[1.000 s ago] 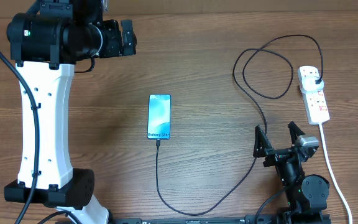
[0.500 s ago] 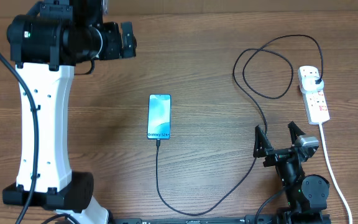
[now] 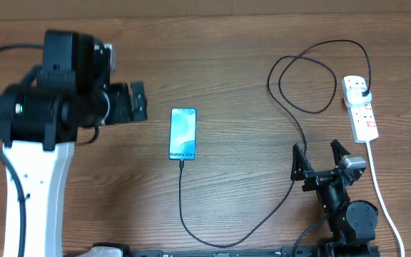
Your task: Plug charger to phone and switch on socket
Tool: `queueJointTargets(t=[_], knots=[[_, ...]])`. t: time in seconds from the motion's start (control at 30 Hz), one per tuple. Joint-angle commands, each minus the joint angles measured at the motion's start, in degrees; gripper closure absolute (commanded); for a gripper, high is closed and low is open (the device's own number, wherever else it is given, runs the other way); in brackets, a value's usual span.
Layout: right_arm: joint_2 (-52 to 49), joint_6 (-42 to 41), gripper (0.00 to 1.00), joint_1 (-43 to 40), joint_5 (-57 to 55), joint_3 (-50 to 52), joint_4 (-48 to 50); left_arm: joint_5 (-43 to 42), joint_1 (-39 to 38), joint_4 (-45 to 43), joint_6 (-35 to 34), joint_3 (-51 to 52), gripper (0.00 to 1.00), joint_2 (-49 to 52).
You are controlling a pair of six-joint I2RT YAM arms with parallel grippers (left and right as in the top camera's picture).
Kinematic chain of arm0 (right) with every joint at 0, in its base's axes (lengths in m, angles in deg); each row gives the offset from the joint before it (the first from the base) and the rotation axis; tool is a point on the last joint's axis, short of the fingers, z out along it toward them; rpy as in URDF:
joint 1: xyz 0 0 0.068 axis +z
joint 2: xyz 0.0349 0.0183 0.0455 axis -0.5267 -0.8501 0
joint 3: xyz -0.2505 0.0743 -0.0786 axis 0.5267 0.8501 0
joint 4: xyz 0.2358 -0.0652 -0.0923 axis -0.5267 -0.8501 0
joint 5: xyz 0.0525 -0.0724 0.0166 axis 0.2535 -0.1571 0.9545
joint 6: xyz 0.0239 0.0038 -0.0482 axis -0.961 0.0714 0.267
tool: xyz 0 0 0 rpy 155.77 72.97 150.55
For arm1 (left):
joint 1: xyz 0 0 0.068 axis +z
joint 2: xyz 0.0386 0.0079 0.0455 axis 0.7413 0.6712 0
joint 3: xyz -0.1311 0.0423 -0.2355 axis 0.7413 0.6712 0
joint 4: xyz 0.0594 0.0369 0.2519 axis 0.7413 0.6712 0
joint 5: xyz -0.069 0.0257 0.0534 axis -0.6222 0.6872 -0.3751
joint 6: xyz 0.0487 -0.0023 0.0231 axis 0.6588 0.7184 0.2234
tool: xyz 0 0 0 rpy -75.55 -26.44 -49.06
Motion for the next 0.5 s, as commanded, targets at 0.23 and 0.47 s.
queueJointTargets(t=[0.23,0.47], knots=[[0.7,0.1,0.00,0.5,-0.8,0.6,0.2,7.8,0.1,-11.8,0.5,19.2,0.00,-15.6],[0.7,0.1,0.00,0.5,-0.8,0.6,0.2,8.1,0.1,-24.7,0.5,32.4,0.00,-25.2]])
